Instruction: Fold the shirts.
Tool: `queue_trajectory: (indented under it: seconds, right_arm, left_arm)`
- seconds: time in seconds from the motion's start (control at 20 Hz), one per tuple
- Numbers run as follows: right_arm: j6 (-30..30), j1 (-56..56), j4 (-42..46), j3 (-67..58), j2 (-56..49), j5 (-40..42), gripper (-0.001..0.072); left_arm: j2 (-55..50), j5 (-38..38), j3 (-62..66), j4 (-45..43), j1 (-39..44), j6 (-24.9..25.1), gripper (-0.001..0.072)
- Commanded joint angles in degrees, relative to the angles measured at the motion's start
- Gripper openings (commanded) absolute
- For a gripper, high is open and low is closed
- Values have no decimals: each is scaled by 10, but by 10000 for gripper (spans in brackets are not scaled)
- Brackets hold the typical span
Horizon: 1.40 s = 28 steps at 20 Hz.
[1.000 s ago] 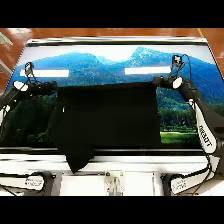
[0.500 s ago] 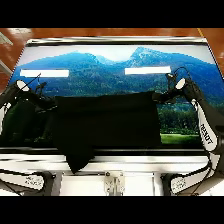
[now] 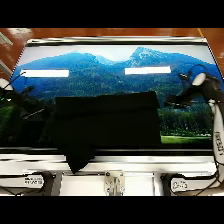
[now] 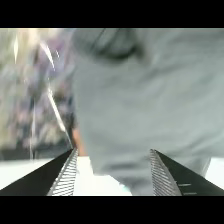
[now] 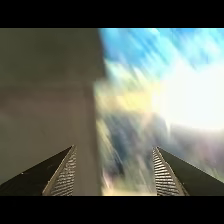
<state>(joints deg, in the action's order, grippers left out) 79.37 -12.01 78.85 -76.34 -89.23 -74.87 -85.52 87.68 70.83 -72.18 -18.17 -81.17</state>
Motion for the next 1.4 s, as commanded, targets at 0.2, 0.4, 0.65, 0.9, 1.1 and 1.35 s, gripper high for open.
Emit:
queue_trajectory:
  seconds: [0.2, 0.4, 0.65, 0.9, 1.1, 1.35]
  right_arm:
    - [-36, -180, -43, 151, 134, -66, 590]
    - [-37, -193, -45, 184, 143, -36, 589]
    - [-36, -193, -50, 191, 143, -3, 589]
    - [-35, -193, -50, 191, 143, 3, 589]
    - [-33, -193, -50, 191, 143, 2, 589]
    - [-31, -193, -50, 191, 143, 1, 589]
  left_arm:
    - [236, -17, -332, 6, -149, 68, 543]
    - [245, -34, -395, 50, -160, 85, 540]
    - [234, -106, -457, 99, -125, 83, 531]
    - [205, -148, -474, 142, -96, 83, 485]
    - [179, -153, -474, 144, -64, 85, 456]
    - [145, -177, -475, 144, -40, 85, 345]
